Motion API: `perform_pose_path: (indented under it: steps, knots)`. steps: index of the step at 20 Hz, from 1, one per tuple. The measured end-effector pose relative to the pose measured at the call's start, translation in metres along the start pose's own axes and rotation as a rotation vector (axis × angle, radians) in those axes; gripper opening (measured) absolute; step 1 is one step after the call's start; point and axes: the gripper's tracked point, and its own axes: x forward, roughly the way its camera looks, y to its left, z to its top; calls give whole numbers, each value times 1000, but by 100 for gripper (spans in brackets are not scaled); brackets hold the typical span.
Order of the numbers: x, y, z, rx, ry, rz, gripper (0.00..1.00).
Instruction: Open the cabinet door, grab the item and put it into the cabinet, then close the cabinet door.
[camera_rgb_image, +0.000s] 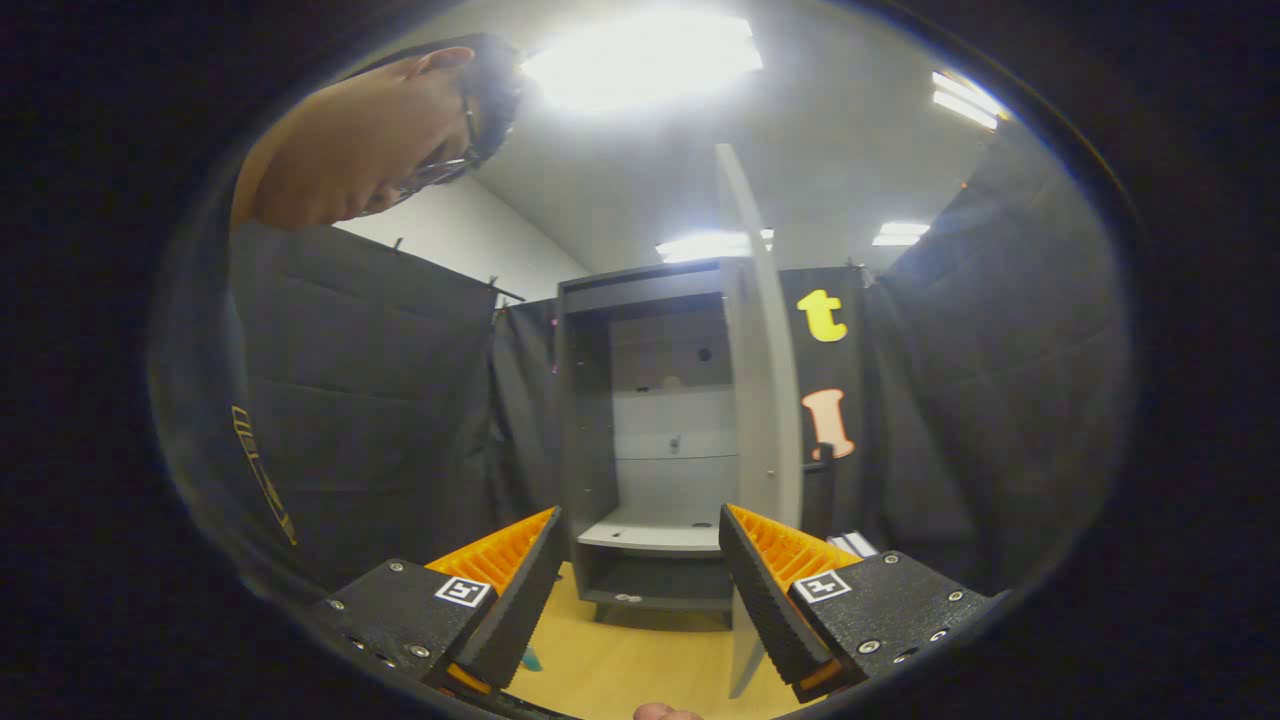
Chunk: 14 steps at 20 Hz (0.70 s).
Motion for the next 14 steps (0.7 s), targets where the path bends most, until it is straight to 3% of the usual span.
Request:
perform_pose_path:
  steps: [4, 9, 14]
  knots:
    - [57, 20, -53, 78, 29, 113, 96]
    - [105, 17, -124, 104, 50, 52, 94]
    - [146, 74, -196, 53, 45, 62, 94]
